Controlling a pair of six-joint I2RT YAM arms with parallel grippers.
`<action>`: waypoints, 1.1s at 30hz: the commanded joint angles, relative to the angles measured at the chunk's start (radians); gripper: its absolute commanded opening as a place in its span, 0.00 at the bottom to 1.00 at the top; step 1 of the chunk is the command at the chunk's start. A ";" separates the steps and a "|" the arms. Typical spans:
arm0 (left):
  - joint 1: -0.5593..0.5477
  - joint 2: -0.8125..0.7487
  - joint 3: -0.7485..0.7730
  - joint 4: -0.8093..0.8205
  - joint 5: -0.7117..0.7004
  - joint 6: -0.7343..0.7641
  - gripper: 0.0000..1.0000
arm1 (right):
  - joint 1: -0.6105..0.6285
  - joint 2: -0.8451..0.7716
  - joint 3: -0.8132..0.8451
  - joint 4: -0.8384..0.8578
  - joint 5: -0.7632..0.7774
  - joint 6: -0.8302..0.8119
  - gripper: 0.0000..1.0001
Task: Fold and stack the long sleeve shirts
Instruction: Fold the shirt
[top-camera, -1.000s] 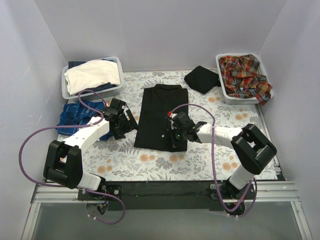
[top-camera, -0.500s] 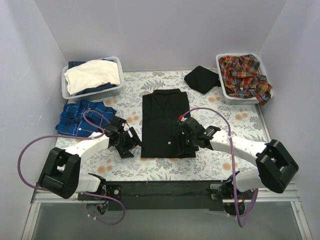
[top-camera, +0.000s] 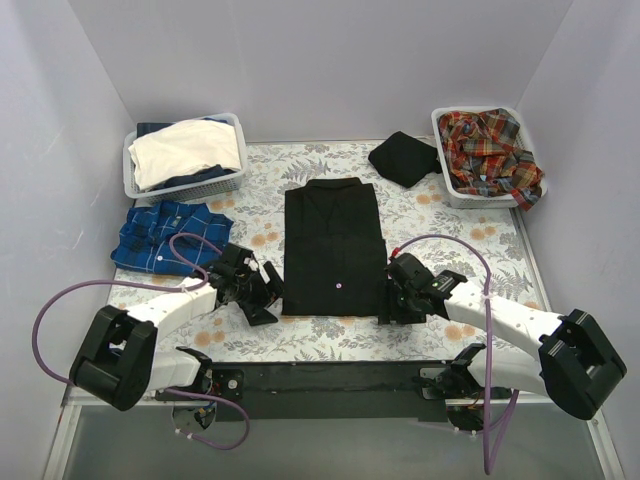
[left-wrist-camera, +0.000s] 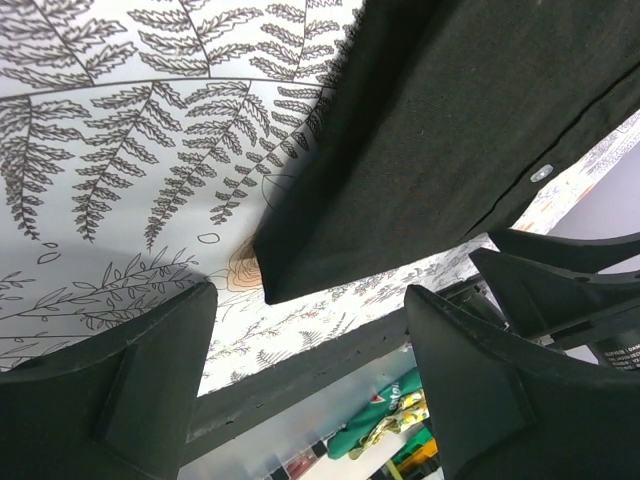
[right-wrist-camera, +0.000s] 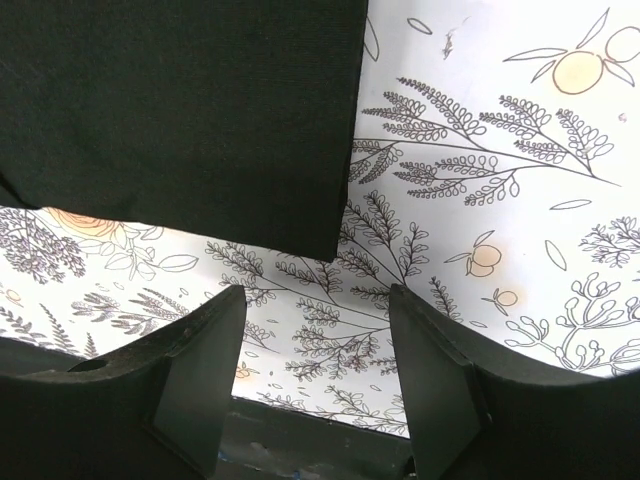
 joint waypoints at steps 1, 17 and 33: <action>-0.011 -0.024 -0.024 -0.061 -0.063 -0.003 0.76 | -0.011 -0.004 -0.026 0.032 -0.002 0.019 0.68; -0.011 -0.201 0.102 -0.311 -0.284 -0.045 0.76 | -0.011 0.053 0.234 -0.043 0.110 -0.257 0.52; -0.011 -0.260 0.165 -0.440 -0.374 -0.055 0.77 | 0.187 0.399 0.226 0.141 -0.200 -0.226 0.38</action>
